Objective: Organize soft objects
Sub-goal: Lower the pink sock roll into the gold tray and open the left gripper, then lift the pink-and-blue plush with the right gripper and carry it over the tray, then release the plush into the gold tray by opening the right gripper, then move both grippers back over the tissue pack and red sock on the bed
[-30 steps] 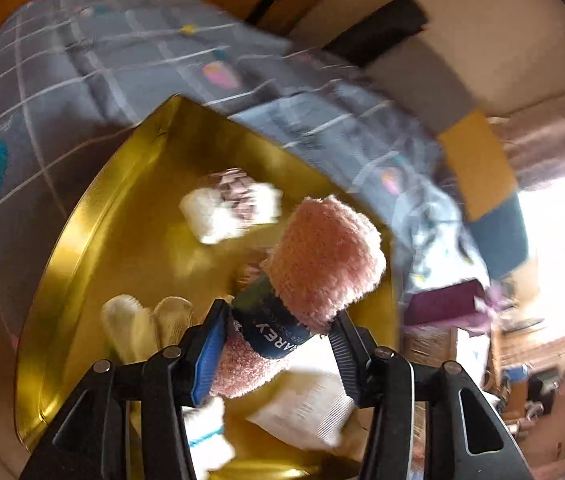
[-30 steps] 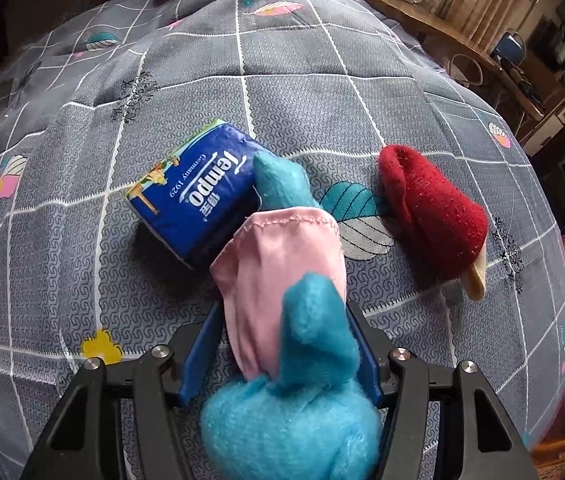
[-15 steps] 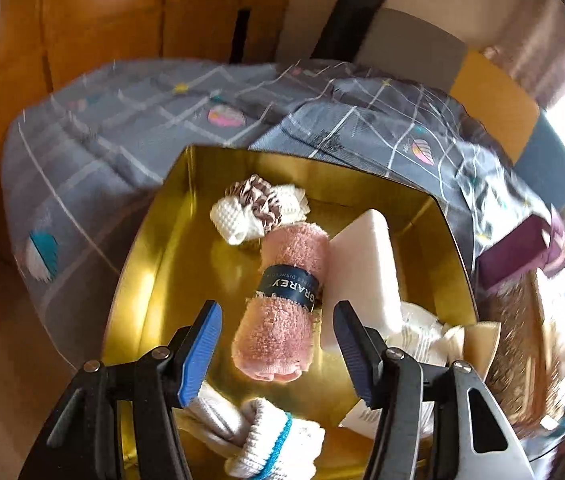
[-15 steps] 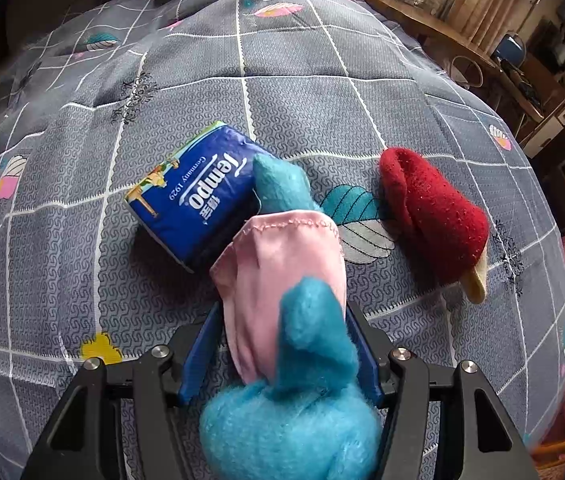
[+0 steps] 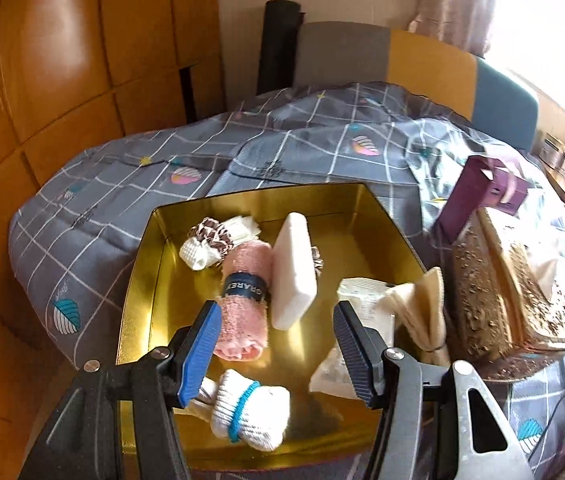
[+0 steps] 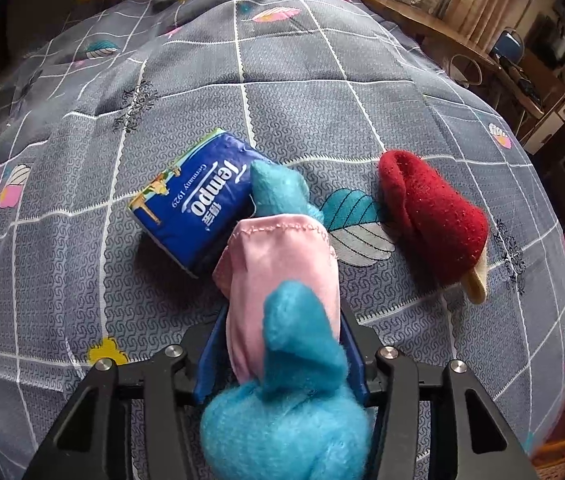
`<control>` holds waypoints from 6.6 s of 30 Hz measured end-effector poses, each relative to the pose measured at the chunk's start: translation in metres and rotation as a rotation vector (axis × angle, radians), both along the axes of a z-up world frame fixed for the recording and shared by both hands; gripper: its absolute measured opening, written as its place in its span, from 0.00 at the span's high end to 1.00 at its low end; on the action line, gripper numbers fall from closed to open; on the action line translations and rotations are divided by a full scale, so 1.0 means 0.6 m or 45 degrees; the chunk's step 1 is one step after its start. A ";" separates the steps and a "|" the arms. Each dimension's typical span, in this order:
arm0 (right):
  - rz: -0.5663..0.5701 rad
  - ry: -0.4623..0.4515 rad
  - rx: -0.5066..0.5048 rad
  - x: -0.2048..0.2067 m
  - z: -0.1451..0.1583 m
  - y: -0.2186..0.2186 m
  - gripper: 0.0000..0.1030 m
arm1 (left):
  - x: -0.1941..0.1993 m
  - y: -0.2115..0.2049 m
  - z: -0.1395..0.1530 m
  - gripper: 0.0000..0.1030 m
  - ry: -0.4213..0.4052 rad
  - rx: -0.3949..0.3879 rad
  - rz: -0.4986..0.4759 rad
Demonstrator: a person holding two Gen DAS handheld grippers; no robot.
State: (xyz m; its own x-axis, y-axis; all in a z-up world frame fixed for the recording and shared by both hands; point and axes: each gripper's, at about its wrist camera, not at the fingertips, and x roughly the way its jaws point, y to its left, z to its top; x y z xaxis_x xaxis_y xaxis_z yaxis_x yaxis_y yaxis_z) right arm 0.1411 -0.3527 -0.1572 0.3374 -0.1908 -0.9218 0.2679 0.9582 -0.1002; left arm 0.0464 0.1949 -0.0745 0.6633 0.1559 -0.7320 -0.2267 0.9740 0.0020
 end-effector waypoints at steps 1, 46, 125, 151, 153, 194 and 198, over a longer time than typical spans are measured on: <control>-0.004 -0.002 -0.002 -0.001 0.001 -0.001 0.58 | -0.002 -0.003 0.002 0.43 -0.003 -0.003 -0.006; -0.044 0.075 0.357 0.001 0.001 -0.077 0.43 | -0.015 -0.059 -0.011 0.43 0.018 -0.055 -0.195; 1.510 -0.152 0.370 -0.033 0.222 0.718 0.46 | -0.081 0.104 -0.003 0.43 -0.045 -0.054 0.144; 1.261 -0.072 0.614 -0.067 0.114 0.725 0.24 | -0.085 0.082 0.008 0.42 -0.074 -0.053 0.099; 1.256 -0.118 0.583 -0.075 0.122 0.712 0.24 | -0.085 0.075 0.014 0.42 -0.082 -0.039 0.083; 0.316 -0.551 0.228 -0.051 0.195 0.130 0.23 | -0.041 -0.190 0.093 0.42 -0.160 0.151 -0.453; 0.089 -0.554 0.190 -0.043 0.180 0.019 0.23 | -0.027 -0.246 0.106 0.42 -0.168 0.163 -0.552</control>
State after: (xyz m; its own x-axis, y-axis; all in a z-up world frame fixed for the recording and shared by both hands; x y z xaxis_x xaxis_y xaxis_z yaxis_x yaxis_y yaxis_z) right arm 0.1152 -0.3415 -0.0492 0.7061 -0.0296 -0.7075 0.1885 0.9709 0.1475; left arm 0.0302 0.0471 -0.0110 0.7734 -0.0721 -0.6298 0.1942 0.9727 0.1271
